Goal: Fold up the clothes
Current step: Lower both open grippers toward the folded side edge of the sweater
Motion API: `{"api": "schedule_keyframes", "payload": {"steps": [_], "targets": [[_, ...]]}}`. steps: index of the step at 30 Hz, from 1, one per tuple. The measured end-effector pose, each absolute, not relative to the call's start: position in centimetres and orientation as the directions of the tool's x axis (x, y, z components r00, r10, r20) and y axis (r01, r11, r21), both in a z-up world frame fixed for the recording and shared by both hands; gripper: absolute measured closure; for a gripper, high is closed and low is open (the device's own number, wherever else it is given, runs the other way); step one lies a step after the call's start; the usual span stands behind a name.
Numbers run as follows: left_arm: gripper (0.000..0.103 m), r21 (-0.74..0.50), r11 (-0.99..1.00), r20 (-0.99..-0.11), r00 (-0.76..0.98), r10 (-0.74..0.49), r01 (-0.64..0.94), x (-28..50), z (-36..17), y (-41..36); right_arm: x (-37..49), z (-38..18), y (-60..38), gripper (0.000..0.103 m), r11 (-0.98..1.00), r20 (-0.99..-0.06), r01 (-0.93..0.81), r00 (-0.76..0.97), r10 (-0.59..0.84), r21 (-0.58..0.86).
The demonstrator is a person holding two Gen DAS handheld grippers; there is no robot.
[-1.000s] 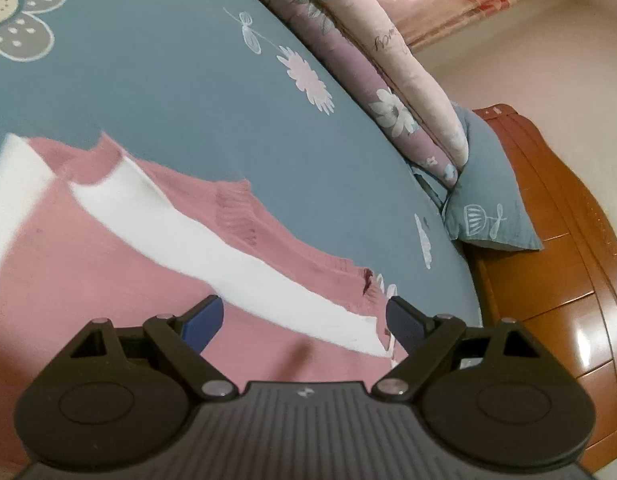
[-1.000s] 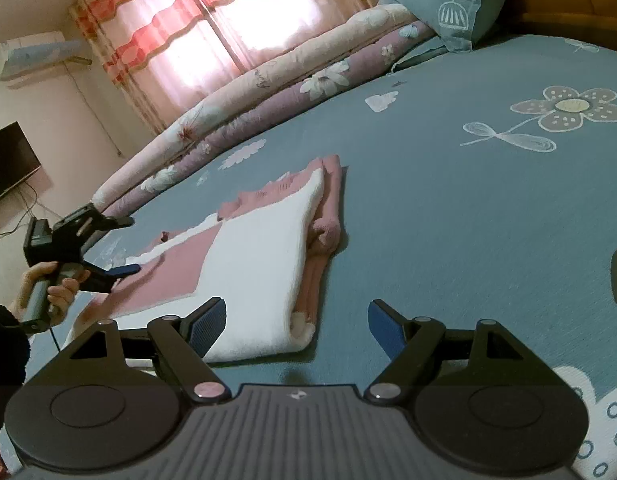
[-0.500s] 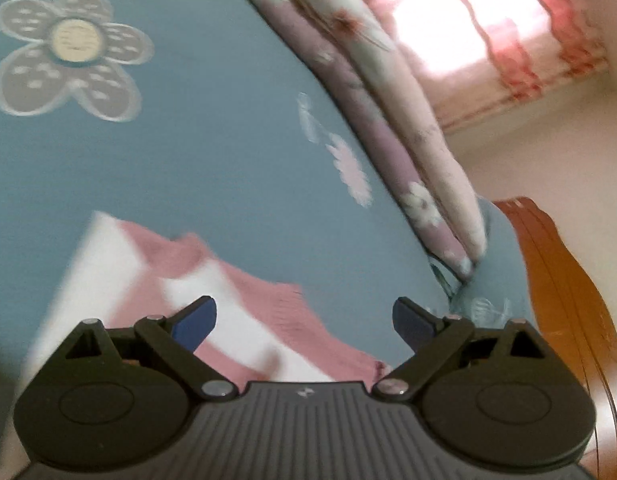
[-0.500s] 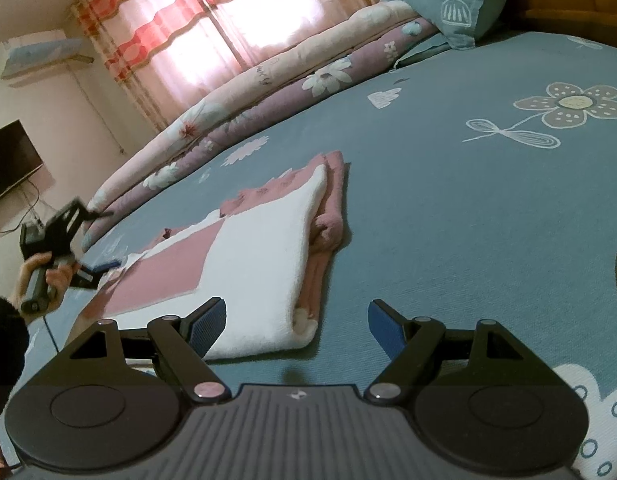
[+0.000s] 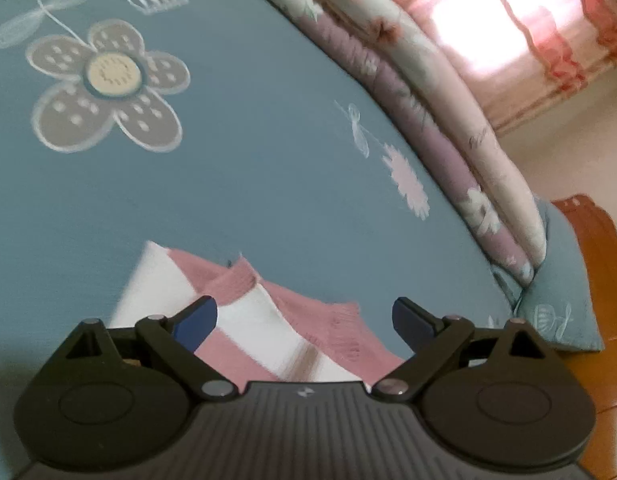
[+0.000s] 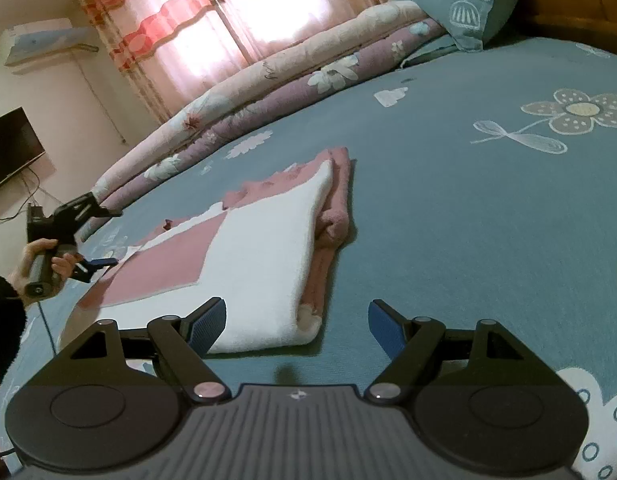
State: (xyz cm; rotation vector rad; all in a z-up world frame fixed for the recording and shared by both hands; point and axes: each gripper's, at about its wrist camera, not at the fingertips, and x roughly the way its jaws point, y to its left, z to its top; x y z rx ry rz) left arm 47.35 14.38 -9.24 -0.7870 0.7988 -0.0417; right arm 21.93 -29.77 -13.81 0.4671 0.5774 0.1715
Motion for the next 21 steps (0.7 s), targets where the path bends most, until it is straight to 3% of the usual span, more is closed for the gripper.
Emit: {"api": "schedule_keyframes", "payload": {"steps": [3, 9, 11, 16, 21], "targets": [[0.008, -0.606, 0.767, -0.652, 0.684, -0.327, -0.210, 45.2, -7.5, 13.0, 21.8, -13.8, -29.6, 0.021, 0.884, -0.474, -0.034, 0.834, 0.283, 0.467], [0.007, -0.377, 0.924, -0.759, 0.591, -0.272, -0.059, 39.9, -7.0, 8.2, 21.4, -13.5, -28.2, 0.021, 0.893, -0.446, -0.065, 0.849, 0.284, 0.445], [0.007, -0.332, 0.943, -0.758, 0.599, -0.257, -0.015, 38.1, -7.1, 7.8, 21.0, -13.0, -27.7, 0.021, 0.891, -0.426, -0.078, 0.857, 0.289, 0.448], [0.005, -0.382, 0.920, -0.711, 0.610, -0.351, 0.085, 35.1, -8.2, 8.8, 20.9, -10.8, -26.2, 0.019, 0.878, -0.380, -0.086, 0.878, 0.289, 0.470], [0.004, -0.327, 0.939, -0.697, 0.645, -0.313, 0.103, 33.1, -9.3, 10.3, 23.1, -8.7, -23.3, 0.018, 0.875, -0.407, -0.142, 0.843, 0.352, 0.463]]}}
